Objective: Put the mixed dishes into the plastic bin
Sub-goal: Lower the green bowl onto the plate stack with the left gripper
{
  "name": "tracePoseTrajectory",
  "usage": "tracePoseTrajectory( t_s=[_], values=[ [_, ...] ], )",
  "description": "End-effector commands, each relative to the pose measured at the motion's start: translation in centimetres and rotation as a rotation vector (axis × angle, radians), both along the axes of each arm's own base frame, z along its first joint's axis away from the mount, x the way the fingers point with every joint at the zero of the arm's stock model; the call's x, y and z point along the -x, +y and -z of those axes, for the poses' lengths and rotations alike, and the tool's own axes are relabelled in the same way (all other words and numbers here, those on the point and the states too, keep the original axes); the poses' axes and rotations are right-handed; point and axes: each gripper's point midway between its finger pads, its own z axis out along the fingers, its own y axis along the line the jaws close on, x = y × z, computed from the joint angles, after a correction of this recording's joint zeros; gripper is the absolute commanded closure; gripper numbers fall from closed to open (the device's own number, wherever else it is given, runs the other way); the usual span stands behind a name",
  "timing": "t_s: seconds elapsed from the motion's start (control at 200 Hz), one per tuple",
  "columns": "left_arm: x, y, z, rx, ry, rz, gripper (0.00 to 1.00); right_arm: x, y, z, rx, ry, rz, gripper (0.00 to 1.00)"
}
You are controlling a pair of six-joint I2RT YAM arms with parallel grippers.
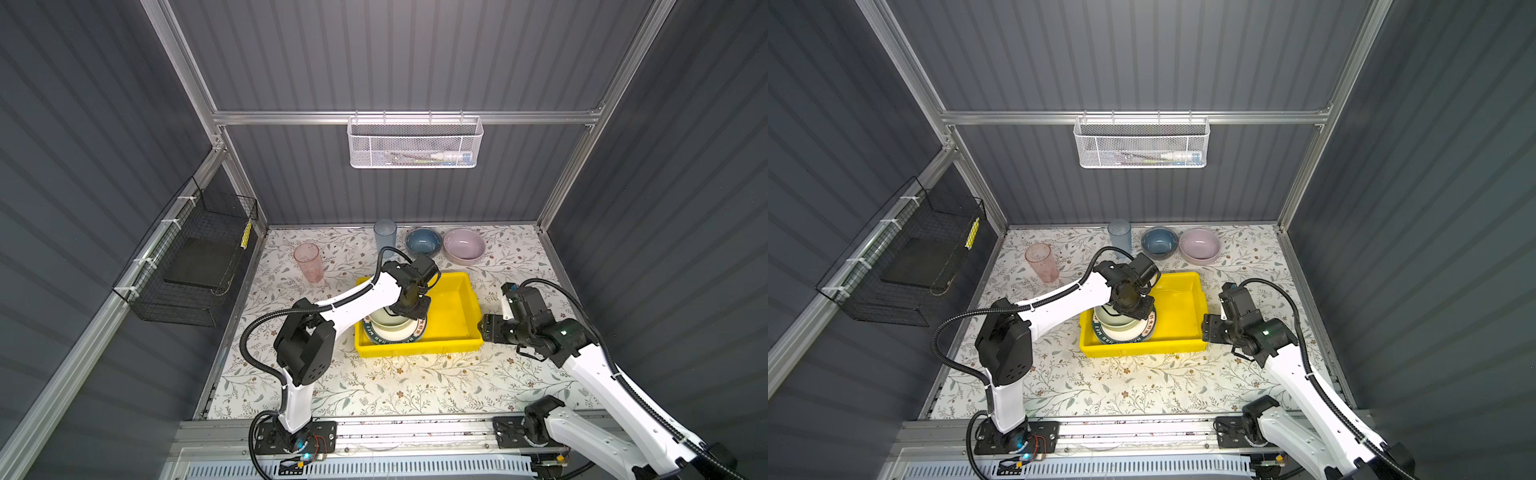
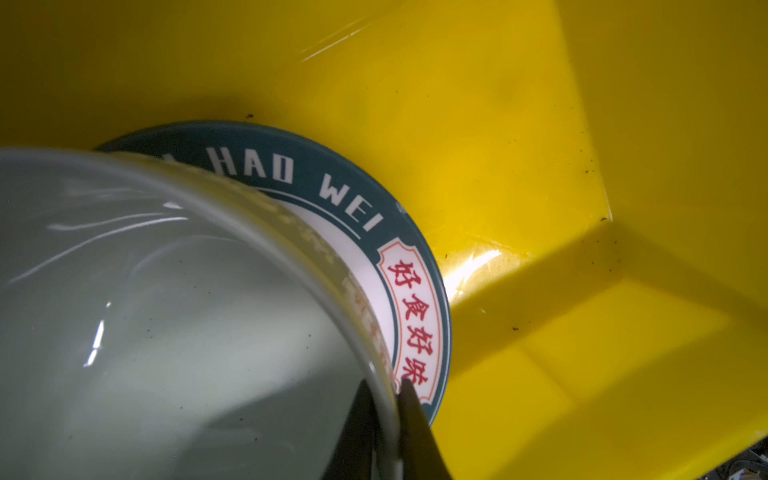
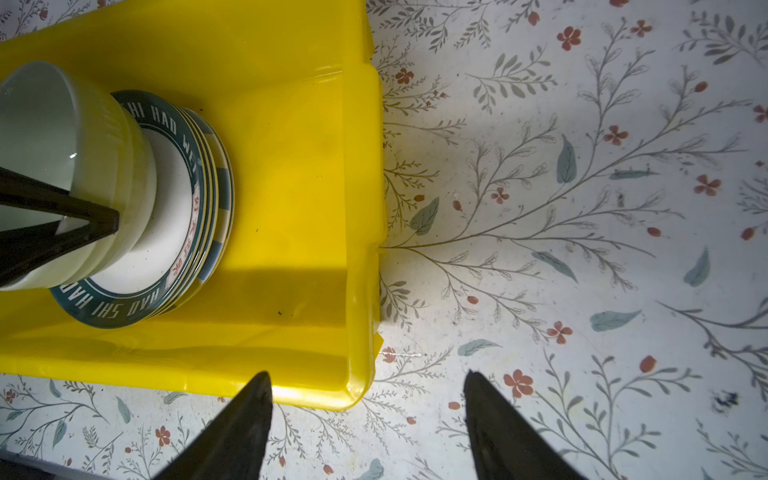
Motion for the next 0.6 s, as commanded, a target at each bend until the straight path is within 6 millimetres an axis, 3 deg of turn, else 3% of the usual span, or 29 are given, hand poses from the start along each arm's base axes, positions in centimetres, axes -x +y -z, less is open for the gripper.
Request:
tracePoseTrajectory(
  t_s=[0.0, 0.21, 0.405, 0.595],
  values=[
    [1.1, -0.1, 0.1, 0.016, 0.045, -0.007, 0.82, -0.1, 0.0, -0.3, 0.0, -0.006, 0.001, 0.27],
    [1.3, -0.4, -1.2, 0.056, 0.042, -0.002, 0.72, -0.1, -0.1, -0.2, 0.0, -0.005, 0.011, 0.26],
    [0.9, -0.5, -4.8, 0.122, -0.038, -0.001, 0.54, -0.9, 0.0, -0.9, -0.023, -0.028, 0.016, 0.26],
    [-0.7, 2.8, -7.7, 0.124, -0.169, -0.075, 0.38, -2.9, -0.2, -2.7, -0.038, -0.065, 0.035, 0.25]
  ],
)
